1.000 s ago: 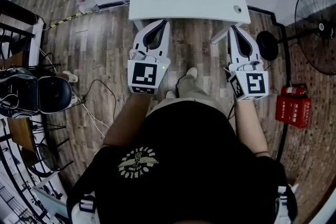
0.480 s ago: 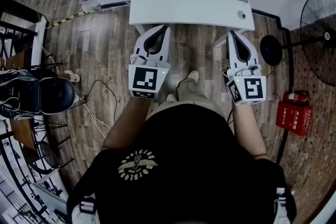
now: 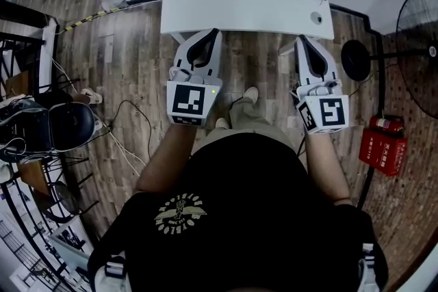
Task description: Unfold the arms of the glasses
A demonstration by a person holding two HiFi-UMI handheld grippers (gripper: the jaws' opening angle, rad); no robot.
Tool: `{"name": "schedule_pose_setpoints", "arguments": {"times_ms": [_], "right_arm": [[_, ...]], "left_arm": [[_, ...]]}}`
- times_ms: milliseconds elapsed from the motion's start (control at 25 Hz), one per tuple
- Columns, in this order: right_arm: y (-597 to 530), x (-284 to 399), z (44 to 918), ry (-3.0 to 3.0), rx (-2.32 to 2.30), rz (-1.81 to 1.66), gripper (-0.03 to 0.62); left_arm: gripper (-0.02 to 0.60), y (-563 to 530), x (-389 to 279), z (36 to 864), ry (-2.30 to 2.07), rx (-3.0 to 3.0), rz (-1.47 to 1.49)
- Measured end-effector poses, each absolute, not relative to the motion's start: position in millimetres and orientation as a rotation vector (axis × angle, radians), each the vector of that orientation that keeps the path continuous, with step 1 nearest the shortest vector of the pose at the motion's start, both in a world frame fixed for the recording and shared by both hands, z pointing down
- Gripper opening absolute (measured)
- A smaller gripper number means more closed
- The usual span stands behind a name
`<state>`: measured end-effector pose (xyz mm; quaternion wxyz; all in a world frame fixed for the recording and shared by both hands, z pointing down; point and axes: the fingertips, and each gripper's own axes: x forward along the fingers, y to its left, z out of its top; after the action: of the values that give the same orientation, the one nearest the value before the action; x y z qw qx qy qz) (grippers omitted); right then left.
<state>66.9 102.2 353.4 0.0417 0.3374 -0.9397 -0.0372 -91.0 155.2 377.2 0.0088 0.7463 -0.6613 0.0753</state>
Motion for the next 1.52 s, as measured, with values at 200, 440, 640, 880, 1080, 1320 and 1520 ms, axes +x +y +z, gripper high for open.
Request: {"name": "schedule_pose_setpoints", "arguments": {"times_ms": [200, 440, 640, 880, 1080, 1320, 1520], "right_arm": [[73.0, 65.7, 364.9, -2.865, 1.019, -0.083, 0.000], [37.6, 66.1, 364.2, -2.863, 1.011, -0.079, 0.000], [8.1, 63.7, 362.9, -2.877, 0.994, -0.071, 0.000], [-24.0, 63.6, 354.0, -2.914, 0.952, -0.091, 0.000], [-58.4, 73.8, 345.6, -2.945, 0.925, -0.106, 0.000], [-94.1, 94.1, 340.7, -2.985, 0.897, -0.092, 0.000], [-106.2, 104.0, 341.5, -3.012, 0.902, -0.059, 0.000]], "left_arm": [[0.008, 124.6, -94.1, 388.6, -2.056, 2.323, 0.211], [0.007, 89.3, -98.3, 386.6, -2.073, 2.301, 0.204], [0.007, 61.1, -99.0, 382.7, -2.089, 2.298, 0.194], [0.006, 25.6, -97.1, 369.3, -2.139, 2.273, 0.193], [0.007, -8.6, -84.0, 354.1, -2.185, 2.275, 0.202], [0.006, -41.8, -63.9, 345.3, -2.232, 2.269, 0.235], [0.006, -44.7, -60.4, 341.4, -2.266, 2.252, 0.274]]}}
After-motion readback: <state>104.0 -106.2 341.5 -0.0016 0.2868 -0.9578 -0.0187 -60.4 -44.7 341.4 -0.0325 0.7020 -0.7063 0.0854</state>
